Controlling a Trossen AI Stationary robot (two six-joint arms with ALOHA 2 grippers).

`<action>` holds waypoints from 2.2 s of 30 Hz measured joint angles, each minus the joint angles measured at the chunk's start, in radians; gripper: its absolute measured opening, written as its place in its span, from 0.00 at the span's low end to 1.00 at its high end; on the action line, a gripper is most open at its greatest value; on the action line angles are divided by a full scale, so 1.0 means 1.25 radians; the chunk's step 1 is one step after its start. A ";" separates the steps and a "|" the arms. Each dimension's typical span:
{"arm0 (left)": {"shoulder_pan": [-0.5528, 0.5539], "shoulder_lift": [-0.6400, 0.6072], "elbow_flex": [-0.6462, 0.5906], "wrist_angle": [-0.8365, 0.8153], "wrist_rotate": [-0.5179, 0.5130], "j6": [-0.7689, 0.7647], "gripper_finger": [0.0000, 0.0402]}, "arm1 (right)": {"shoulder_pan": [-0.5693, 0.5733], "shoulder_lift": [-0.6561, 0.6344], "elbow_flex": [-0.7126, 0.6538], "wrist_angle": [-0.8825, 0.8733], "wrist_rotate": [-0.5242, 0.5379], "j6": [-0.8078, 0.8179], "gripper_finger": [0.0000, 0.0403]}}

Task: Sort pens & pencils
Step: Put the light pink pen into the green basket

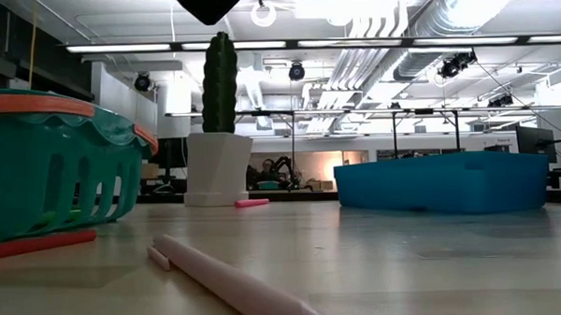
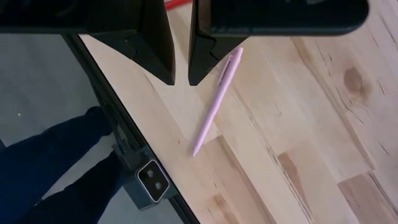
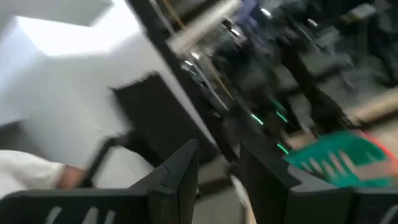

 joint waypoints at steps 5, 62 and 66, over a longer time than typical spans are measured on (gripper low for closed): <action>0.001 0.000 0.000 -0.010 0.002 0.009 0.09 | -0.062 0.001 -0.090 -0.024 -0.014 0.094 0.27; 0.000 0.186 0.000 0.074 -0.068 0.205 0.31 | -0.469 -0.196 -0.247 -0.002 -0.359 0.103 0.27; 0.000 0.190 0.000 0.071 -0.080 0.216 0.27 | -0.469 -0.211 -0.247 -0.025 -0.343 0.097 0.27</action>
